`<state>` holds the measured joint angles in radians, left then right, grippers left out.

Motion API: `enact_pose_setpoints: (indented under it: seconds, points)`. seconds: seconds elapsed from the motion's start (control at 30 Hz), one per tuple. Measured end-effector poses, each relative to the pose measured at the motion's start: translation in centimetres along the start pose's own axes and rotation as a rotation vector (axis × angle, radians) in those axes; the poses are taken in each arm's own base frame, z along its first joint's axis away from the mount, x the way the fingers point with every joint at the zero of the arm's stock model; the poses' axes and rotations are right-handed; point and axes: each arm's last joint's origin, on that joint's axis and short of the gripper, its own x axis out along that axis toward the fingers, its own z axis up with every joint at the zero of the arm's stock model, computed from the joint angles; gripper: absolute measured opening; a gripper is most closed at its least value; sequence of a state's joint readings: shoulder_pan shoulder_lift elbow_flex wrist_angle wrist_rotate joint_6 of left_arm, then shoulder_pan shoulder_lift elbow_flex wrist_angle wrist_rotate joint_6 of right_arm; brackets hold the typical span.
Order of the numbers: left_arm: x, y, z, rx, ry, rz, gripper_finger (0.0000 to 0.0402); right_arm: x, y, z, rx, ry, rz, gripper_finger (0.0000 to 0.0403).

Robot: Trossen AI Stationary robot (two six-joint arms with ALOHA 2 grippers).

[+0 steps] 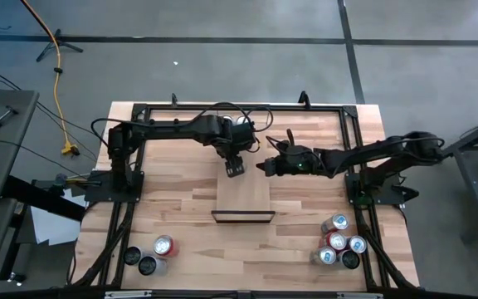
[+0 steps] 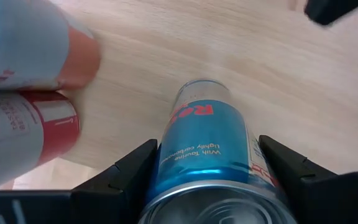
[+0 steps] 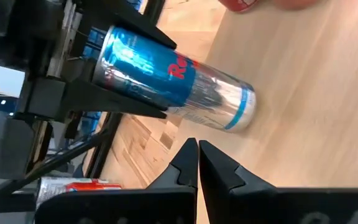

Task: Place canned beverage on shelf
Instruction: Put the blue soda can on the shelf

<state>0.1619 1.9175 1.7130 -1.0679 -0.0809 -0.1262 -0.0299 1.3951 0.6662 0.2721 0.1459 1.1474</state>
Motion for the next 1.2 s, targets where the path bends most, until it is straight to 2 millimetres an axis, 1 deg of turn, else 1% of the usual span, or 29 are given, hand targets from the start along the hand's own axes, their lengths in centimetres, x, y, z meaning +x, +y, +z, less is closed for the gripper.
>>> enact_pose_setpoints:
  seconds: [0.33, 0.47, 0.63, 0.77, 0.9, 1.07, 1.2]
  points:
    - [0.0, 0.0, 0.0, 0.005, -0.001, 0.007, 0.0200, 0.3, 0.2, 0.1, 0.023, -0.023, 0.026, 0.0000]
    - [0.0, 0.0, 0.0, 0.005, -0.002, 0.007, 0.0204, 0.7, -0.3, 0.2, 0.066, -0.045, -0.010, 0.0000]
    - [0.0, 0.0, 0.0, 0.005, -0.006, 0.008, 0.0226, 2.5, -2.1, 0.3, 0.198, -0.046, -0.076, 0.0000]
    - [-0.2, 0.0, 0.0, 0.006, -0.011, 0.009, 0.0246, 4.1, -2.8, 0.7, 0.272, -0.040, -0.006, 0.0000]
    - [-0.2, 0.0, 0.0, 0.006, -0.011, 0.008, 0.0261, 5.3, -3.2, 1.0, 0.319, -0.035, 0.073, 0.0000]
    - [-0.2, 0.1, 0.0, 0.006, -0.010, 0.008, 0.0272, 5.8, -3.7, 0.7, 0.320, -0.016, 0.067, 0.0000]
    - [-0.3, 0.1, -0.2, 0.005, 0.002, 0.008, 0.0283, 5.8, -3.8, 1.0, 0.291, -0.025, 0.069, 0.0000]
